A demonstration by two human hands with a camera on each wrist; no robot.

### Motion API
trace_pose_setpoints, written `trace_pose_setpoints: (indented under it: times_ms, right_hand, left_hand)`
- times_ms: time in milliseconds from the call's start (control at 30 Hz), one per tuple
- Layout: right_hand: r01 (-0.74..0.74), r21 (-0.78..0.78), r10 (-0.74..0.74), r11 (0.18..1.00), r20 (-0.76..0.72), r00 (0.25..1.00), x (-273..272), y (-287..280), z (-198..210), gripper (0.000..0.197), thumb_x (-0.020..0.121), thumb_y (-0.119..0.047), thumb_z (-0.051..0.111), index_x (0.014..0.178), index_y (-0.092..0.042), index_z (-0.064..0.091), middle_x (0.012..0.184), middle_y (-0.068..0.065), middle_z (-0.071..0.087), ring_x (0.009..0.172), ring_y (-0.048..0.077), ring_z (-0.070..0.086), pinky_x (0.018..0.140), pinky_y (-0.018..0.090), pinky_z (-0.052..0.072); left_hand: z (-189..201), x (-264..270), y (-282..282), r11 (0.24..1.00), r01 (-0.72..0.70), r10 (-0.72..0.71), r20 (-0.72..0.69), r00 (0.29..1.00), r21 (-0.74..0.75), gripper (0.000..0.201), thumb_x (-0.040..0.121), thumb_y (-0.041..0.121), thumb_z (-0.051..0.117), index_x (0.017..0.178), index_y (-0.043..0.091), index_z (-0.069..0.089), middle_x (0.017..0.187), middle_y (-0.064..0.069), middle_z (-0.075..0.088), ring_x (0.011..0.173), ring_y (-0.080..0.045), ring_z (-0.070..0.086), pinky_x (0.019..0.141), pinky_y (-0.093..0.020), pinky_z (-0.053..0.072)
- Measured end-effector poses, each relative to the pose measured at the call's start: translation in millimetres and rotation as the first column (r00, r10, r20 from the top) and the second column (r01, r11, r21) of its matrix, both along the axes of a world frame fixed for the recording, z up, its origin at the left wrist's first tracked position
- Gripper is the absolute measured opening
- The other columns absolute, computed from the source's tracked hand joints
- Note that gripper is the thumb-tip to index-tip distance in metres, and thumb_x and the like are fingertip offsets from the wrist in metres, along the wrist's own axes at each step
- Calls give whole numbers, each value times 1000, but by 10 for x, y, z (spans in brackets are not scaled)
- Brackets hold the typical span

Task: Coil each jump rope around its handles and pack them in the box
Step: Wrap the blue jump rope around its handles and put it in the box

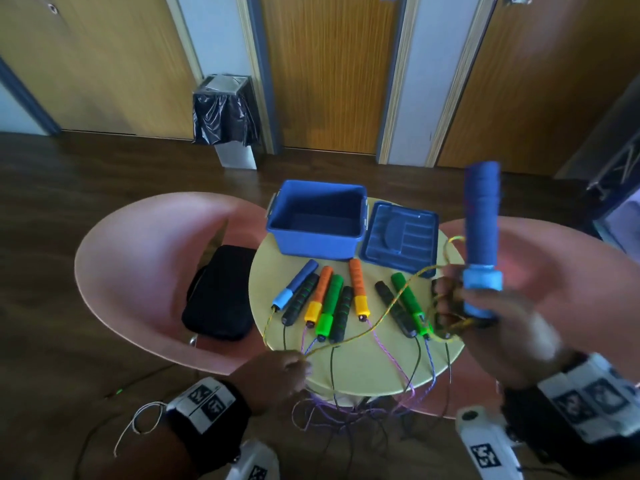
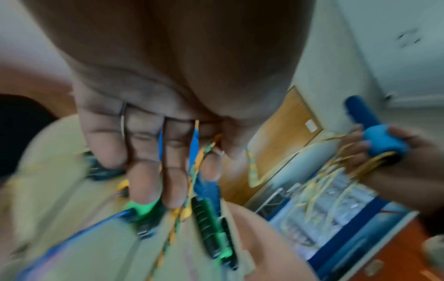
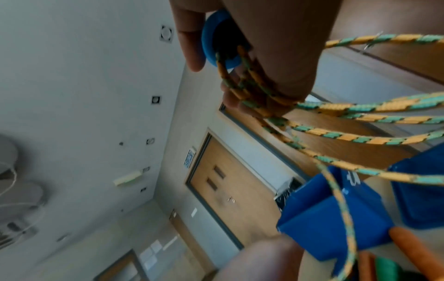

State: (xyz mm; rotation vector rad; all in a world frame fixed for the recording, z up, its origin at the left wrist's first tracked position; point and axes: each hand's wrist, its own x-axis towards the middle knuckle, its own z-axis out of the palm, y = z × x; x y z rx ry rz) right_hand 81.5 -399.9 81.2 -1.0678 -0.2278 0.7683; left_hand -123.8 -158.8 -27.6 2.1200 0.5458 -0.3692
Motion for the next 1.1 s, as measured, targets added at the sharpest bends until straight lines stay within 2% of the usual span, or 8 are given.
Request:
trace_pose_setpoints:
  times_ms: [133,267,367,533,733,867,967,1100]
  right_hand:
    - [-122,-148,133,982,69,989,-278,253,-190,50,49,-20,75,98,-9,75,93,15,68,73,22,58,60,30,42]
    - [-260,-240,290,935,99,952,-452,413,-265,33,49,-18,73,81,-9,68,74,8,61,67,19,53,55,25,43]
    - [-275,-262,303,925,71,950,-466,440,-308,35,54,-13,67,86,-3,60,69,6,62,67,20,58,53,27,43]
    - [-259,-349,303,901,77,950,-442,384,-314,23,62,-11,68,85,-7,62,63,11,53,54,20,48,50,29,35]
    - [-181,-248,189,952,9,982,-401,340,-275,33,62,-6,65,94,0,62,65,16,44,54,23,41,53,34,32]
    - [-175,-179,181,968,16,983,-372,355,-173,36,63,-4,62,98,2,61,68,10,50,56,21,45,52,32,38]
    - [-158,-140,159,978,-4,987,-328,368,-129,33,64,-4,62,97,0,60,69,10,52,56,21,47,54,32,39]
    - [-135,-153,139,979,12,990,-276,379,-135,26,67,-6,66,93,-5,64,65,13,51,57,22,51,58,37,40]
  left_hand:
    - [580,367,-326,992,32,-2,246,969,-119,32,86,54,47,79,30,66,85,6,73,81,-10,68,87,-35,52]
    - [880,594,-414,983,66,6,392,920,-171,38,92,60,43,92,31,67,93,6,74,118,-22,61,112,-56,34]
    - [964,619,-403,960,65,62,437,897,-271,30,94,49,47,88,28,67,92,-3,74,97,-24,69,99,-56,47]
    - [890,493,-301,916,-23,204,415,886,-401,20,95,28,54,89,19,72,87,-5,75,80,-18,71,73,-21,50]
    - [125,229,17,852,-347,431,149,890,-393,38,68,37,67,83,1,66,77,-6,69,64,-13,63,64,-21,50]
    - [-542,85,136,782,-545,530,-137,837,-304,14,93,16,63,93,2,63,83,-10,65,62,-15,59,51,-18,47]
    - [-902,21,136,746,-631,567,-294,769,-213,16,97,23,58,95,9,65,81,-3,68,58,-14,59,50,-20,36]
    - [-1093,43,0,719,-658,554,-389,736,-223,22,98,34,57,102,14,63,92,-4,70,71,-16,63,59,-24,37]
